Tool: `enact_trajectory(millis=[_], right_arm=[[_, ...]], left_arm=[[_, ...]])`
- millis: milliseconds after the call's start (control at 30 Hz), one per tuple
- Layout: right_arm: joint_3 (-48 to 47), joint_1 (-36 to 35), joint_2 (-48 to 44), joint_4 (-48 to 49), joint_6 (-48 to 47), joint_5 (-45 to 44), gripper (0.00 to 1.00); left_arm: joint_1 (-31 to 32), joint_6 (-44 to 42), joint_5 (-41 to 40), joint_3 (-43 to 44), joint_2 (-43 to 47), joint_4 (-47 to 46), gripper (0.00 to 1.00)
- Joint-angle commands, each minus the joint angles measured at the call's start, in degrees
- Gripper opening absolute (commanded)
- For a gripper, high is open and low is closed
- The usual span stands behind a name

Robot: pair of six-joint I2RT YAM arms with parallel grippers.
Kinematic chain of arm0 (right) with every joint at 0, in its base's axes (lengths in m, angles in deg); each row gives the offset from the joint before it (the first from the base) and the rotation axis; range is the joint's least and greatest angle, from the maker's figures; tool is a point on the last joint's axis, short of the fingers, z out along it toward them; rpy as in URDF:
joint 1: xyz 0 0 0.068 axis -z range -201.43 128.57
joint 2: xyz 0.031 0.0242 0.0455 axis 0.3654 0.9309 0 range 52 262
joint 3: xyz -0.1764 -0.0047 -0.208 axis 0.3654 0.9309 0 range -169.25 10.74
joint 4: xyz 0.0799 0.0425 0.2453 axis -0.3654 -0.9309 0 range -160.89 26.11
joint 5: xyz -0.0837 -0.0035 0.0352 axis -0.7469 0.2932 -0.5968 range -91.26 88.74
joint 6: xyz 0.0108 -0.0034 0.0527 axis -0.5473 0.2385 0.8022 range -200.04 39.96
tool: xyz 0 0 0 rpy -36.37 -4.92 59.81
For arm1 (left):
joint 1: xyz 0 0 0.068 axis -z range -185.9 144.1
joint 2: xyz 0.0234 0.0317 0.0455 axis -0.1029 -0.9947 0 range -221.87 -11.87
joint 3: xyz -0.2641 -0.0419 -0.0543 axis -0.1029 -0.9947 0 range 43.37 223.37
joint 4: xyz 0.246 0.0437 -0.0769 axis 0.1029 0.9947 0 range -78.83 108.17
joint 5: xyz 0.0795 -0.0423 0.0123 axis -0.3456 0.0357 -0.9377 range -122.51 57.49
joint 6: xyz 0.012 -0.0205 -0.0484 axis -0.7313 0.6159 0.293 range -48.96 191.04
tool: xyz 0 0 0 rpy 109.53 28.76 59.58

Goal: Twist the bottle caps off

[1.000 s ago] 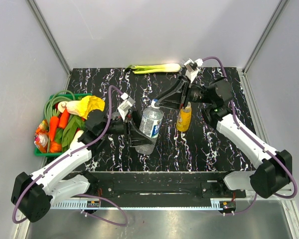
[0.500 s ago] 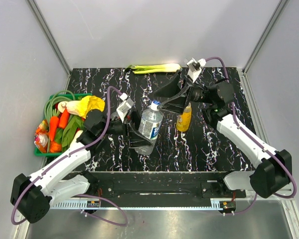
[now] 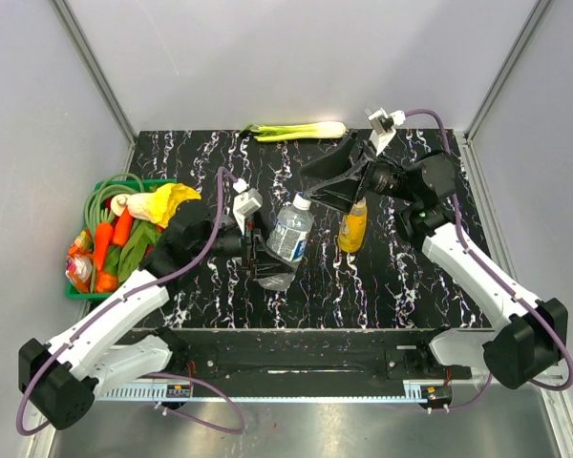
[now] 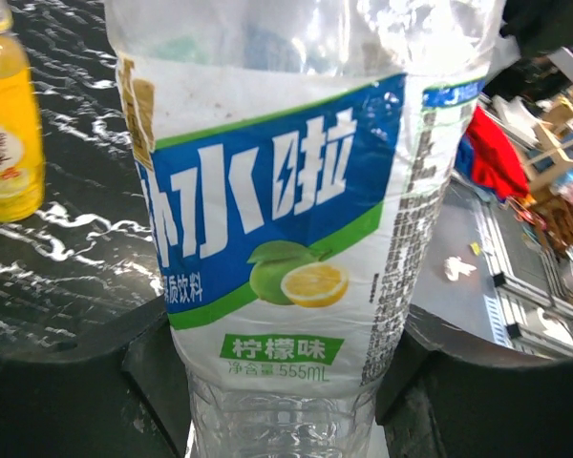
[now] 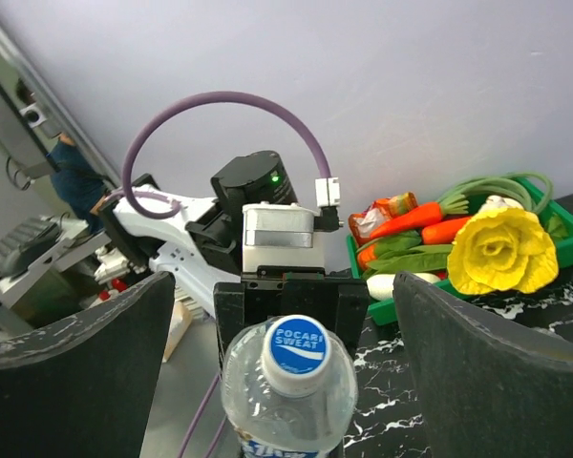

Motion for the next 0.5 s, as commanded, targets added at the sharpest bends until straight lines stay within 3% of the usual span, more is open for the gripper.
enact_trajectory(millis=[0,467], right_arm=[[-0.11,0.46,-2.92,-7.31,-6.31,-5.69,1.00],[-5.99,0.46,0.15,-30.16,-12.21,-16.07,1.00]], left_arm=[[0.09,-8.37,-10.34,4.40,1.89,10.73,0.06],[6.59,-14.45,-43.64,12.83,-0.83,28.67,0.04]])
